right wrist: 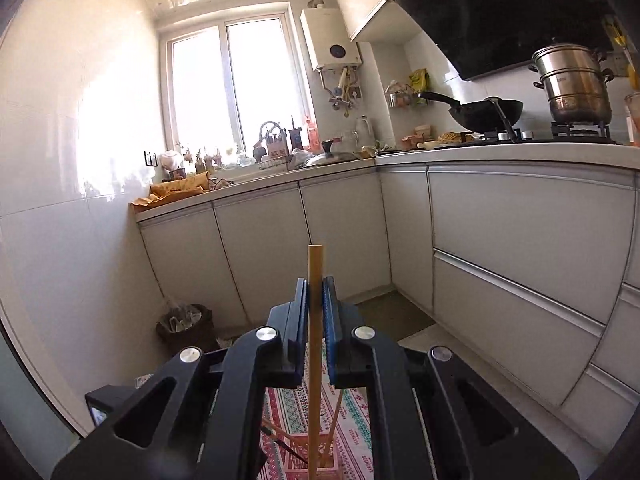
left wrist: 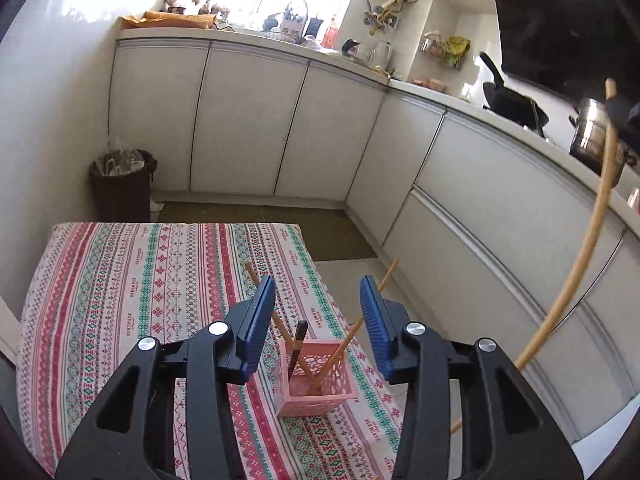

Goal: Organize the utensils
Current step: 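Lower the chopstick into the pink holder and open the left tool while the right tool drops its chopstick in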

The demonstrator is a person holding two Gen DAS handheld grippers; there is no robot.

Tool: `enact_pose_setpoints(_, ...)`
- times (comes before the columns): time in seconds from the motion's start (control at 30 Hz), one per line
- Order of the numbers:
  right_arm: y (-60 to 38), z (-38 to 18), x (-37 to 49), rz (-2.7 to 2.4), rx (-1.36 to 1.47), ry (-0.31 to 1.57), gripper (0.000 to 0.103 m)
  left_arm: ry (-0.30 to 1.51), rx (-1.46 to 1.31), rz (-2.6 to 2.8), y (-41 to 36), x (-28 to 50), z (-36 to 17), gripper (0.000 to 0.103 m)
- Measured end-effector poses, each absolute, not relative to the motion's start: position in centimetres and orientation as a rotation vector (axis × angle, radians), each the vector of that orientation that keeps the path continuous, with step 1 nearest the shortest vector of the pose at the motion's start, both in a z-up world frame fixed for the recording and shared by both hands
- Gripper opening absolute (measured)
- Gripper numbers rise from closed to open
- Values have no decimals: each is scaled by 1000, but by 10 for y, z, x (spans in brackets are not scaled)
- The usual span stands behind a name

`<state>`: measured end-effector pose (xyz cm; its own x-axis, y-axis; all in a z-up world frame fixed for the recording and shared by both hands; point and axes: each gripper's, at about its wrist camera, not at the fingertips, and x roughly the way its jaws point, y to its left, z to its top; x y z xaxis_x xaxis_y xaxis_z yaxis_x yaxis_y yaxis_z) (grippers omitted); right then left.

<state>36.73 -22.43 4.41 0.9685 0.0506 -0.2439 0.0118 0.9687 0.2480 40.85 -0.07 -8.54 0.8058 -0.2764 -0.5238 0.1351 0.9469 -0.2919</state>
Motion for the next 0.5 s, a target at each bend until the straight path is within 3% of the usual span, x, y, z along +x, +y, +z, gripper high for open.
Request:
enact_pose_setpoints(0.1, -217, 36, 376, 35, 249, 246, 8, 536, -298, -180, 22, 392, -66, 43)
enact_pose_setpoints(0.23, -206, 24, 391, 52, 246, 243, 8, 469, -376, -115, 60, 363, -48, 56)
enact_pose_setpoints(0.5, -182, -16, 419, 52, 217, 292, 8, 426, -440, 19, 110, 330, -44, 56)
